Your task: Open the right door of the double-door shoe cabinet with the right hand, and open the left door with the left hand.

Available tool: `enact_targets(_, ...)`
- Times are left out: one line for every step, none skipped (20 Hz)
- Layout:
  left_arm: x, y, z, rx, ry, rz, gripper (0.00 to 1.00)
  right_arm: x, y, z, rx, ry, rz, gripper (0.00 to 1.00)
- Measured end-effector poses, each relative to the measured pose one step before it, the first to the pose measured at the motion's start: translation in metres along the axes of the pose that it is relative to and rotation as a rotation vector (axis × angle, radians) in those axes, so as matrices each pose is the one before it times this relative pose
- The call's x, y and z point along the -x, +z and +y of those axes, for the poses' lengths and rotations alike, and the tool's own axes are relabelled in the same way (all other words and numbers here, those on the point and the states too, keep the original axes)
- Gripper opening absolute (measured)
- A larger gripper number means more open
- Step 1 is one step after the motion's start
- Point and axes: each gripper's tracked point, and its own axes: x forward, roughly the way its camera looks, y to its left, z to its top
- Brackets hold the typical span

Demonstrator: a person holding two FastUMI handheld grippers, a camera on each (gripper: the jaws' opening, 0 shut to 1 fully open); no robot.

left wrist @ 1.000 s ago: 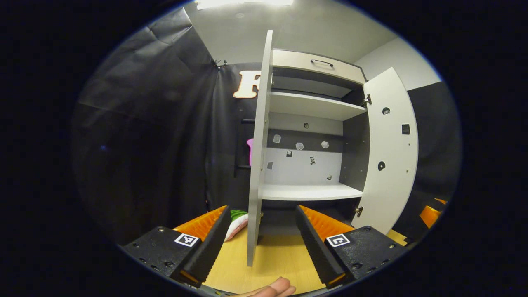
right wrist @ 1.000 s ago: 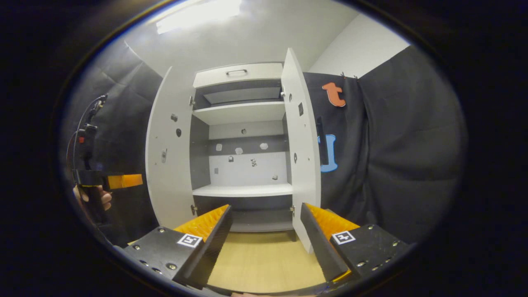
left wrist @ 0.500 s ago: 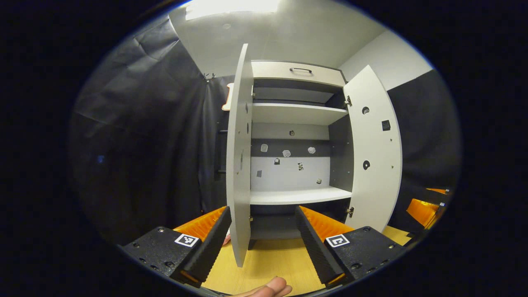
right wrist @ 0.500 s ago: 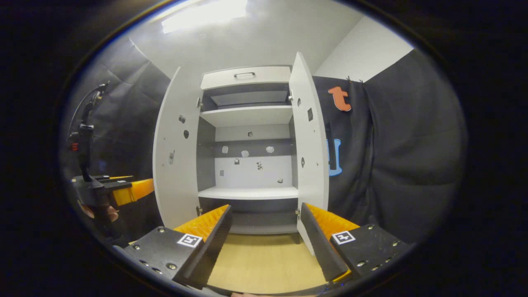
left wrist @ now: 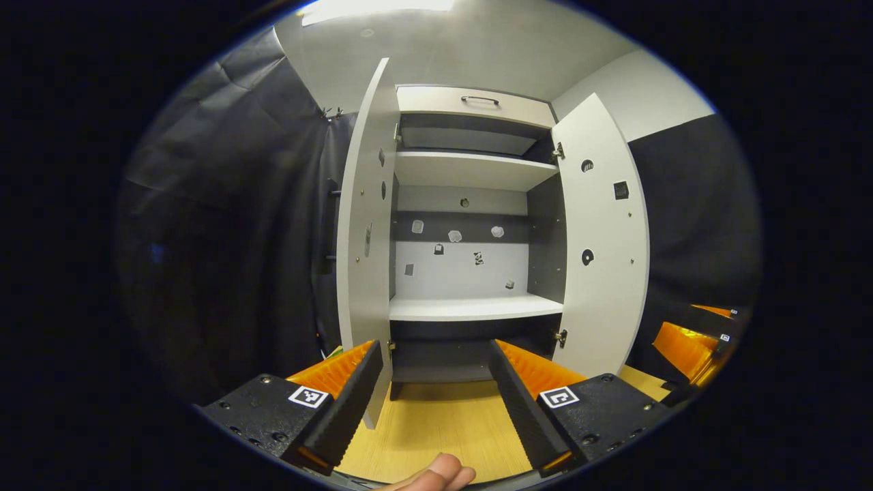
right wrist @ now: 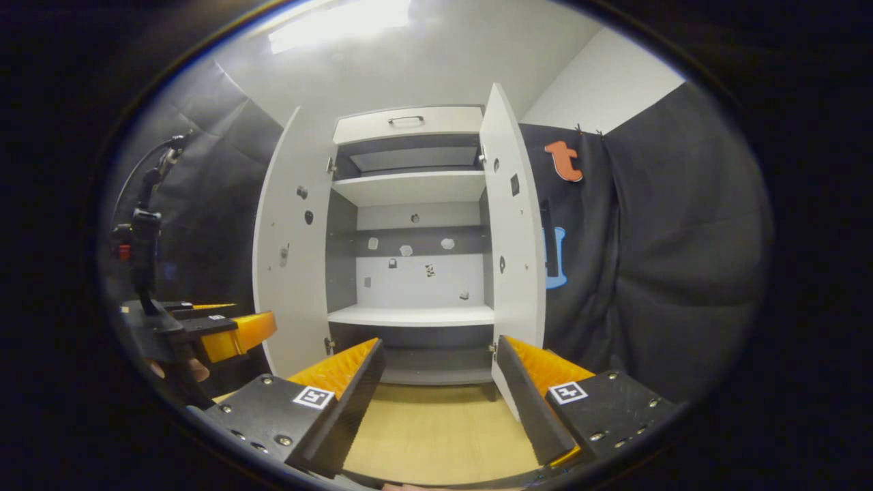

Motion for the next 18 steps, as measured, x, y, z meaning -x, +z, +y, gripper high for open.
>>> enact_targets(0.0002,0.00121,0.00073,0.0009,0.00108,-0.00305,0.97,0.00068,0.00014,-0.00126,-0.0024,-0.00307,-0.00096,0.99)
enact_targets(-0.00027,0.00059,-0.00021,0.0043,-0.00221,-0.00335,0.96,-0.0005,0.00097,-0.00056,-0.00159,-0.00119,-0.0016,0.98)
enact_targets(0.00022,0.00008,-0.00047,0.0064,-0.00494,-0.00339,0.96,0.00028,0.00065,0.00031,-0.0002,-0.00014,-0.00106,0.98)
enact_targets(0.00027,-0.00129,0.00006,0.00289,-0.00192,0.00036,0.94,-0.0002,0.00056,0.00056,0.00049,0.00108,-0.00229,0.98)
enact_targets(0.00019,-0.00053,0.00007,0.00027,-0.00297,-0.0007,0.96,-0.00002,0.00039,0.001,0.00078,0.00088,-0.00146,0.98)
enact_targets(0.00004,0.00006,0.00006,0.00329,-0.00508,0.00009,0.97,0.00027,-0.0001,0.00059,0.00082,0.00092,0.00017,0.98)
enact_targets(0.00075,-0.00026,-0.00041,0.0054,-0.00594,-0.00163,0.96,0.001,0.00027,0.00096,0.00154,0.0021,0.00042,0.98)
enact_targets(0.00058,-0.00101,-0.00073,0.00149,-0.00206,0.00183,0.96,0.00023,-0.00004,0.00122,0.00173,0.00233,0.0003,0.98)
enact_targets(0.00051,-0.00029,0.00098,-0.0004,0.00185,0.00053,0.96,0.00031,-0.00038,0.00105,0.00263,0.00195,0.00051,0.98)
enact_targets(0.00029,-0.00045,0.00102,-0.00215,0.00171,0.00044,0.96,-0.00017,0.00002,0.00004,0.00257,0.00061,-0.00023,0.98)
enact_targets(0.00078,0.00134,0.00043,0.00037,-0.00025,-0.00291,0.97,0.00049,-0.00003,0.00016,0.00145,-0.00106,0.00088,0.98)
enact_targets(0.00098,0.00032,-0.00051,0.00043,-0.00272,-0.00257,0.97,-0.00031,0.00016,-0.00047,0.00003,-0.00062,0.00039,0.98)
enact_targets(0.00113,0.00035,-0.00022,-0.00037,0.00008,-0.00116,0.96,0.00008,-0.00013,-0.00026,-0.00257,-0.00121,-0.00019,0.98)
enact_targets(0.0004,-0.00032,0.00002,-0.00211,-0.00069,-0.00067,0.96,-0.00024,-0.00015,0.00001,-0.00178,0.00131,-0.00016,0.98)
enact_targets(0.00061,0.00005,-0.00087,-0.0012,-0.00331,-0.0005,0.96,-0.00026,-0.00038,-0.0001,-0.00213,-0.00141,-0.00051,0.98)
enact_targets(0.0007,-0.00103,-0.00072,-0.00066,-0.00262,0.00026,0.96,-0.00051,-0.00031,-0.0008,-0.00036,-0.00107,0.00026,0.98)
enact_targets(0.00107,-0.00005,-0.00061,-0.00003,-0.00128,0.00063,0.96,0.00239,-0.00092,-0.00061,0.00066,0.0001,0.00034,0.98)
enact_targets(0.00063,0.00028,-0.00048,-0.00148,-0.00092,-0.00103,0.96,0.00059,-0.00041,0.00003,0.00126,0.00123,0.00064,0.98)
